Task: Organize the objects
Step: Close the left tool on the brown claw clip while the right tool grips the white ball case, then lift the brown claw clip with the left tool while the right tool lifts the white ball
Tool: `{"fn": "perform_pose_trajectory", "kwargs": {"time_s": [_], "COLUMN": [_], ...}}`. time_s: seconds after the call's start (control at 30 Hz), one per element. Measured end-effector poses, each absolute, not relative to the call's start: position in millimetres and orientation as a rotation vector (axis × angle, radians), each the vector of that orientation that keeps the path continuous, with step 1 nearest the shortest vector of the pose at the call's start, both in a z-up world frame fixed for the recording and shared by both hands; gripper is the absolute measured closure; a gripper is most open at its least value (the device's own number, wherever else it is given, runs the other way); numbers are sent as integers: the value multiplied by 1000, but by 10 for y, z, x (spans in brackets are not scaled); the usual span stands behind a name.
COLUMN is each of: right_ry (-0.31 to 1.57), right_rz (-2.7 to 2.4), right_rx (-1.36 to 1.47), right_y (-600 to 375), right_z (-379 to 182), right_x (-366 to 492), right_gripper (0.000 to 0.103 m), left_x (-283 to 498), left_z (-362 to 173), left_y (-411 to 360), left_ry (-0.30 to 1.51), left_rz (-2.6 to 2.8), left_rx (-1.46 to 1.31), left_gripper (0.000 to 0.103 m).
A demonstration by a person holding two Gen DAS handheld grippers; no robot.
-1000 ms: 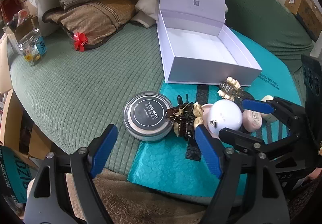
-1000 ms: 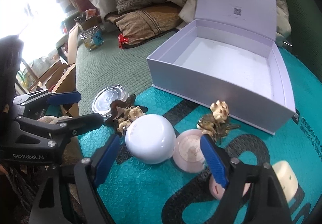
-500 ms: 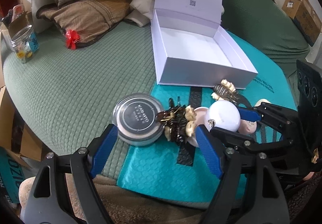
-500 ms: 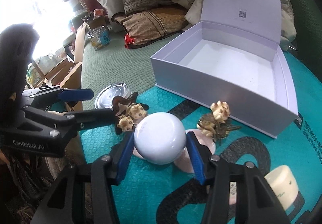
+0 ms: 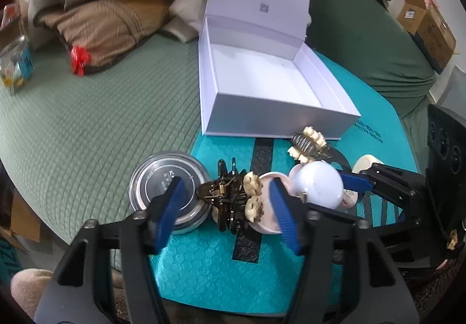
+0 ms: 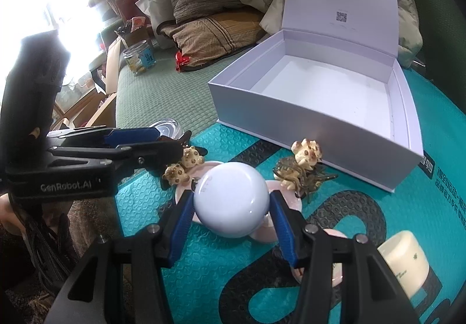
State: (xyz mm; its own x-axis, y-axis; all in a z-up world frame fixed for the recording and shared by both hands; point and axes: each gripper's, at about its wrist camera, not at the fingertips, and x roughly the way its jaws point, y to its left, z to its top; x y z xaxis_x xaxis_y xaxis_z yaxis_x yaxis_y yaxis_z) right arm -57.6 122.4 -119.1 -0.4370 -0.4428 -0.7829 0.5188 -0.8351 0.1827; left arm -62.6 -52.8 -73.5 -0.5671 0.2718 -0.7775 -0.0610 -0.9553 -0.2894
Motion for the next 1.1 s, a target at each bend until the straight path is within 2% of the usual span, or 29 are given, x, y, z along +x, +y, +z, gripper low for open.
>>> {"fn": "perform_pose_trajectory", "kwargs": {"time_s": [0.23, 0.3, 0.43, 0.7, 0.93, 1.1], "right_ry": [110, 104, 99, 90, 92, 95], "right_rz": [-2269, -2268, -2268, -2278, -2279, -2280], "right_rx": [1195, 1196, 1196, 1198, 1205, 1208], "right_y": [1229, 1237, 1248, 1292, 1297, 1298], "right_z": [-1190, -1193, -1192, -1189, -1185, -1184], "right_x": [-580, -577, -575, -561, -549, -548], "right_gripper": [49, 49, 49, 49, 49, 49], "left_x": [-605, -593, -572, -509, -512, -518], "left_z": [-735, -724, -702, -634, -667, -698], "left_y": [-527, -537, -574, -522, -533, -521], "left_ry": [-318, -317, -370, -323, -371, -383], "left_rz": [2611, 2615, 2589, 2604, 2579, 2556], "left_rx": [-1337, -1335, -1320, -1312, -1329, -1331], "left_gripper": [65, 73, 73, 75, 75, 71]}}
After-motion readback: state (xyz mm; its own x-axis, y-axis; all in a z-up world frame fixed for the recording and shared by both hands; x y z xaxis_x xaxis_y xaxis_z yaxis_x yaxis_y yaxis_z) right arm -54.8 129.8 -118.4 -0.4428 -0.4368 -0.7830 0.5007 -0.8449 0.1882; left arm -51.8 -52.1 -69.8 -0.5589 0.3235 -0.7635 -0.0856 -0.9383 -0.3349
